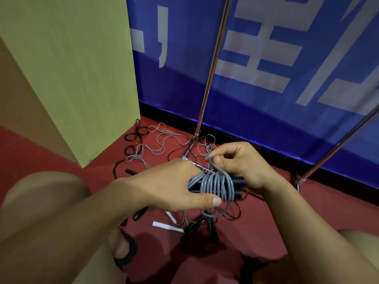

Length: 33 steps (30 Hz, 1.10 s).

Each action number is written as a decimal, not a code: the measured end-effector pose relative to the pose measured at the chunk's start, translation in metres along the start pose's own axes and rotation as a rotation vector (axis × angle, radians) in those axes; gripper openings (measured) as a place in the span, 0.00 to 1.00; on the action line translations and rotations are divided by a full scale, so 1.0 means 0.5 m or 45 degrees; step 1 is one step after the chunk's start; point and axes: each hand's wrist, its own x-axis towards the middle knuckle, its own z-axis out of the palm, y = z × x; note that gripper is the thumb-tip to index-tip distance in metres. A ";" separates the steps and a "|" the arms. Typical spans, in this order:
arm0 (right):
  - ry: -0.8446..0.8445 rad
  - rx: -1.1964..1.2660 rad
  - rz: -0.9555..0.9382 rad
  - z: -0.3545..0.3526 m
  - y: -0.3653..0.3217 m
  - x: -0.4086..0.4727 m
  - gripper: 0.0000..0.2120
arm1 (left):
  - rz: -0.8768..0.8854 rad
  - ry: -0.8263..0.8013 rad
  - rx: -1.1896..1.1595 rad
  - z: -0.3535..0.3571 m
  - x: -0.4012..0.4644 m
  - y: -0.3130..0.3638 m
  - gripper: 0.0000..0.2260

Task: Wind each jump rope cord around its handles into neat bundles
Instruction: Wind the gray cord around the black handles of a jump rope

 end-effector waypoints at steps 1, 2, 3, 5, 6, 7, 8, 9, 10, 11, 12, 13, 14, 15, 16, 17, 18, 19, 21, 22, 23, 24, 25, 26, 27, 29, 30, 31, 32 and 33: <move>-0.016 0.000 0.010 0.000 -0.002 0.003 0.10 | 0.005 0.012 -0.008 0.001 0.000 0.001 0.26; -0.040 -0.014 0.008 -0.001 -0.003 0.007 0.10 | 0.020 0.024 -0.026 0.001 0.001 0.001 0.25; -0.068 -0.012 0.014 0.000 -0.006 0.011 0.10 | 0.043 0.038 -0.062 0.002 0.003 0.002 0.25; -0.050 0.092 0.052 0.005 -0.006 0.023 0.05 | 0.099 0.091 -0.156 0.006 0.006 0.005 0.23; 0.017 0.168 0.082 0.004 -0.007 0.031 0.03 | 0.122 0.133 -0.231 0.007 0.009 0.008 0.22; 0.094 0.235 0.101 0.003 -0.010 0.040 0.03 | 0.116 0.171 -0.370 -0.001 0.014 0.016 0.21; 0.169 0.247 0.086 -0.003 -0.011 0.051 0.04 | 0.071 0.201 -0.540 -0.008 0.023 0.016 0.20; 0.226 0.204 0.072 -0.008 -0.015 0.060 0.07 | -0.011 0.216 -0.699 -0.023 0.045 0.027 0.19; 0.286 0.130 0.068 -0.017 -0.018 0.070 0.09 | -0.124 0.217 -0.800 -0.040 0.074 0.029 0.19; 0.357 0.056 0.093 -0.025 -0.017 0.078 0.12 | -0.269 0.187 -0.831 -0.057 0.105 0.030 0.20; 0.442 -0.031 0.129 -0.040 -0.013 0.089 0.14 | -0.398 0.112 -0.817 -0.076 0.132 0.031 0.21; 0.491 -0.113 0.170 -0.050 -0.010 0.095 0.14 | -0.488 0.038 -0.851 -0.091 0.154 0.030 0.22; 0.502 -0.182 0.194 -0.064 -0.010 0.105 0.13 | -0.507 -0.009 -0.987 -0.106 0.178 0.030 0.23; 0.480 -0.217 0.218 -0.072 -0.011 0.112 0.13 | -0.520 -0.017 -1.175 -0.115 0.193 0.029 0.23; 0.465 -0.229 0.233 -0.079 -0.011 0.118 0.14 | -0.515 -0.026 -1.310 -0.123 0.203 0.028 0.23; 0.470 -0.230 0.233 -0.085 -0.010 0.125 0.15 | -0.491 -0.050 -1.387 -0.129 0.212 0.027 0.22; 0.481 -0.232 0.236 -0.089 -0.001 0.129 0.15 | -0.476 -0.073 -1.435 -0.128 0.217 0.020 0.22; 0.486 -0.211 0.230 -0.087 0.007 0.130 0.15 | -0.456 -0.112 -1.475 -0.130 0.227 0.025 0.21; 0.429 -0.100 0.213 -0.073 0.038 0.131 0.14 | -0.438 -0.224 -1.571 -0.121 0.243 0.011 0.19; 0.395 -0.032 0.236 -0.063 0.051 0.133 0.13 | -0.435 -0.279 -1.594 -0.115 0.250 0.000 0.18; 0.376 0.006 0.278 -0.056 0.061 0.137 0.13 | -0.438 -0.303 -1.575 -0.107 0.255 -0.014 0.16; 0.369 0.006 0.325 -0.050 0.065 0.141 0.13 | -0.448 -0.296 -1.521 -0.099 0.260 -0.028 0.15; 0.348 0.014 0.366 -0.041 0.069 0.143 0.12 | -0.456 -0.263 -1.472 -0.090 0.262 -0.043 0.14; 0.320 0.019 0.390 -0.036 0.067 0.147 0.11 | -0.450 -0.209 -1.442 -0.088 0.267 -0.055 0.14; 0.286 0.037 0.408 -0.034 0.066 0.153 0.10 | -0.446 -0.145 -1.432 -0.088 0.275 -0.068 0.13; 0.218 0.021 0.453 -0.039 0.062 0.157 0.08 | -0.460 -0.042 -1.350 -0.086 0.288 -0.088 0.13; 0.209 -0.007 0.465 -0.043 0.061 0.157 0.08 | -0.454 -0.004 -1.251 -0.085 0.290 -0.093 0.13; 0.204 -0.026 0.471 -0.043 0.056 0.156 0.08 | -0.431 0.024 -1.136 -0.083 0.291 -0.098 0.13; 0.209 -0.032 0.477 -0.043 0.056 0.155 0.08 | -0.403 0.036 -1.035 -0.081 0.292 -0.100 0.13; 0.225 -0.029 0.487 -0.043 0.057 0.154 0.08 | -0.378 0.039 -0.963 -0.079 0.295 -0.103 0.13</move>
